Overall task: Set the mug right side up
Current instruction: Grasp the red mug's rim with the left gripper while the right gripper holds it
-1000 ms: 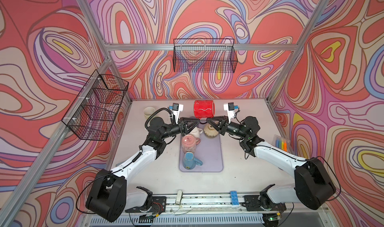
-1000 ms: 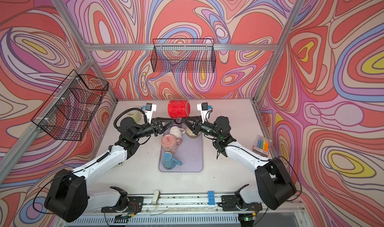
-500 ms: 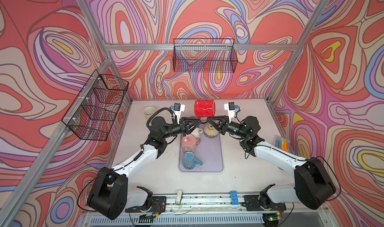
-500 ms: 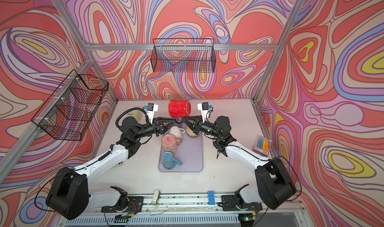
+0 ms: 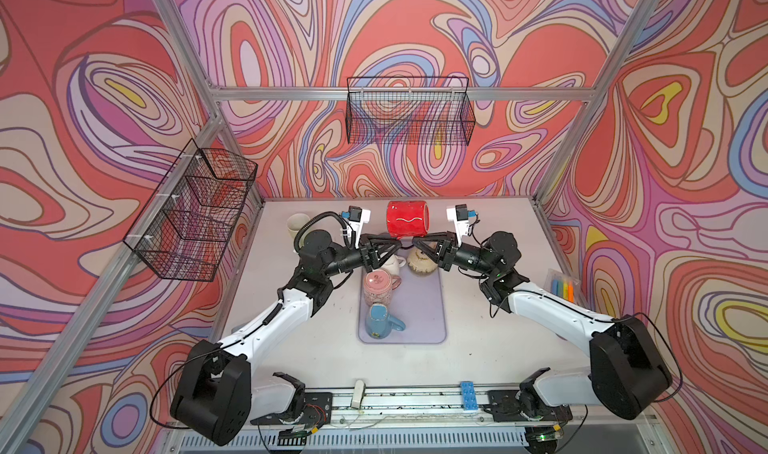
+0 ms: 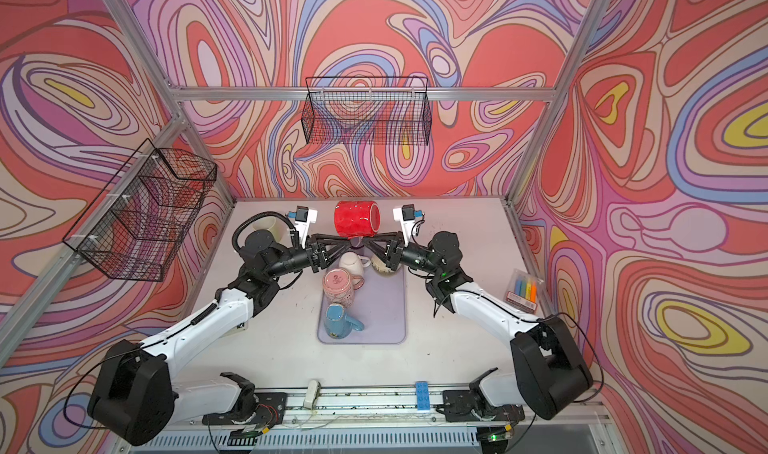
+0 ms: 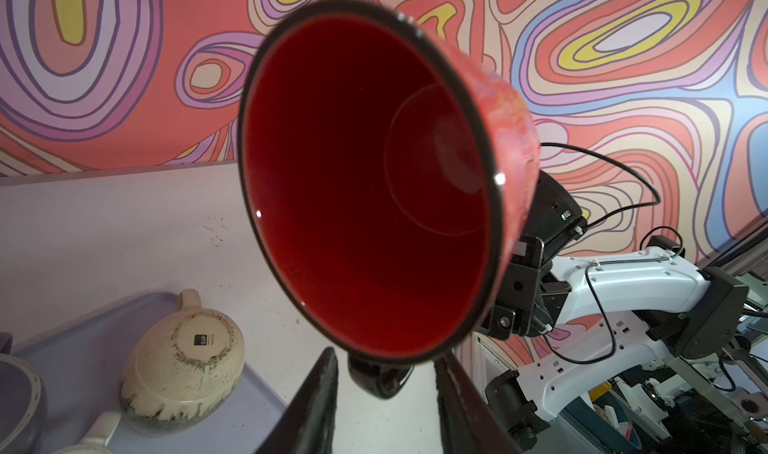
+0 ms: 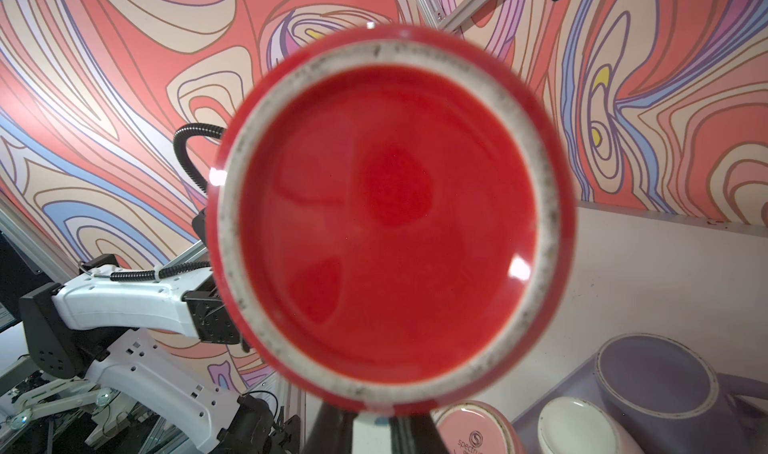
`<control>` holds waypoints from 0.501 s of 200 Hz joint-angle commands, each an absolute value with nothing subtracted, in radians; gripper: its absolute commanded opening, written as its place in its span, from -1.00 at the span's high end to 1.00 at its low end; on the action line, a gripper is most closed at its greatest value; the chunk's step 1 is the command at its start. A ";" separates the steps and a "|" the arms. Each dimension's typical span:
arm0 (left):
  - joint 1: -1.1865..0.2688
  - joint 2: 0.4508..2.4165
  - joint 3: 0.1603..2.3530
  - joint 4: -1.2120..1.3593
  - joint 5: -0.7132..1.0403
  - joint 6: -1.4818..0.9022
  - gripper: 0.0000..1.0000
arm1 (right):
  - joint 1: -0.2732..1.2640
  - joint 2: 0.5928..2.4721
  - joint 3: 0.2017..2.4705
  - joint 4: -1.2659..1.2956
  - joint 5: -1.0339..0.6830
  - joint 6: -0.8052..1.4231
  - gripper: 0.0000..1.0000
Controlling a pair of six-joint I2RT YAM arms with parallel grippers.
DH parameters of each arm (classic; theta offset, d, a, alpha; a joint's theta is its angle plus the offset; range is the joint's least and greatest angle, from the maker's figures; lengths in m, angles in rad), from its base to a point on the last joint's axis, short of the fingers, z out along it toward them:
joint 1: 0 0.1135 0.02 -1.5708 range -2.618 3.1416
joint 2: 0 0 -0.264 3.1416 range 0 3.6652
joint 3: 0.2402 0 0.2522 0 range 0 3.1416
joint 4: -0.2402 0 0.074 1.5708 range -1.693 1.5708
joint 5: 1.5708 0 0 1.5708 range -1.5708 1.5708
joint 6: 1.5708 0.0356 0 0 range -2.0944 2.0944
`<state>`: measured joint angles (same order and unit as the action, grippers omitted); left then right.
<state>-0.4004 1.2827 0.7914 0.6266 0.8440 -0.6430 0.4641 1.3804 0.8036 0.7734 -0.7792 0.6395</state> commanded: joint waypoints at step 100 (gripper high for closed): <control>-0.416 1.364 0.806 0.848 0.886 -0.755 0.56 | 0.463 1.416 0.850 0.959 -0.855 0.681 0.90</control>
